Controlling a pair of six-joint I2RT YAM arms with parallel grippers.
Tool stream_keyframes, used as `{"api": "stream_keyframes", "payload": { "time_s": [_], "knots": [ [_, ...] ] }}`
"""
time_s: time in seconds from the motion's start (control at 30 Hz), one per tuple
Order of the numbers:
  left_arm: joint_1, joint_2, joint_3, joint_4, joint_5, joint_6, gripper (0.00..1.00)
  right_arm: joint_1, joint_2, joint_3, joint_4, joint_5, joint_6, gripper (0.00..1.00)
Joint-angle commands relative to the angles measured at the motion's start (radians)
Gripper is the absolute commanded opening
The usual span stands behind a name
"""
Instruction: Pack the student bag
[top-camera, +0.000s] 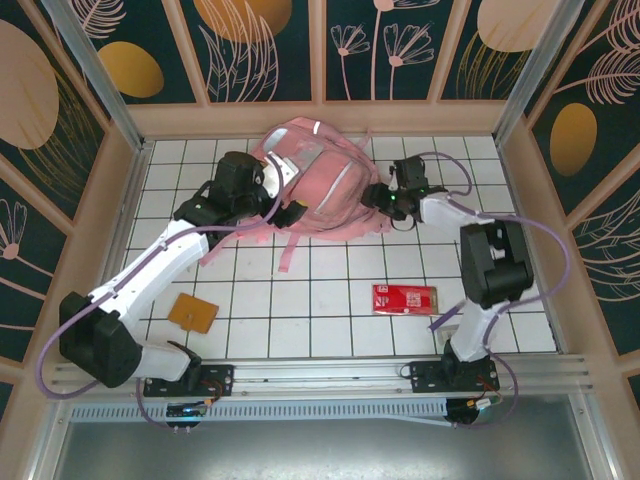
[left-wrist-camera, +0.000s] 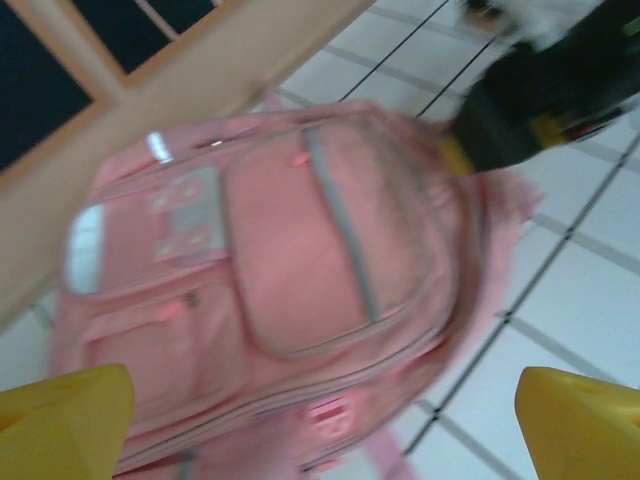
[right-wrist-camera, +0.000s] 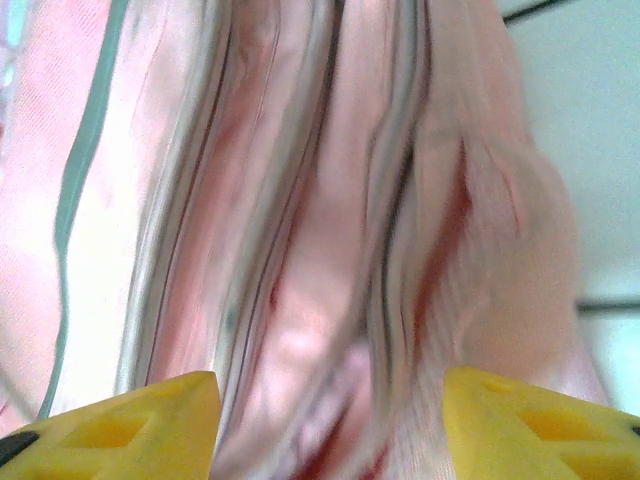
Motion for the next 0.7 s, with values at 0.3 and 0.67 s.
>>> {"api": "stream_keyframes", "payload": {
  "time_s": [0.3, 0.67],
  "knots": [
    [0.082, 0.439, 0.243, 0.099, -0.253, -0.480, 0.97, 0.058, -0.184, -0.257, -0.037, -0.066, 0.135, 0.61],
    [0.122, 0.614, 0.202, 0.251, 0.002, -0.626, 0.96, 0.047, -0.026, -0.209, 0.220, -0.112, 0.204, 0.59]
  ]
}}
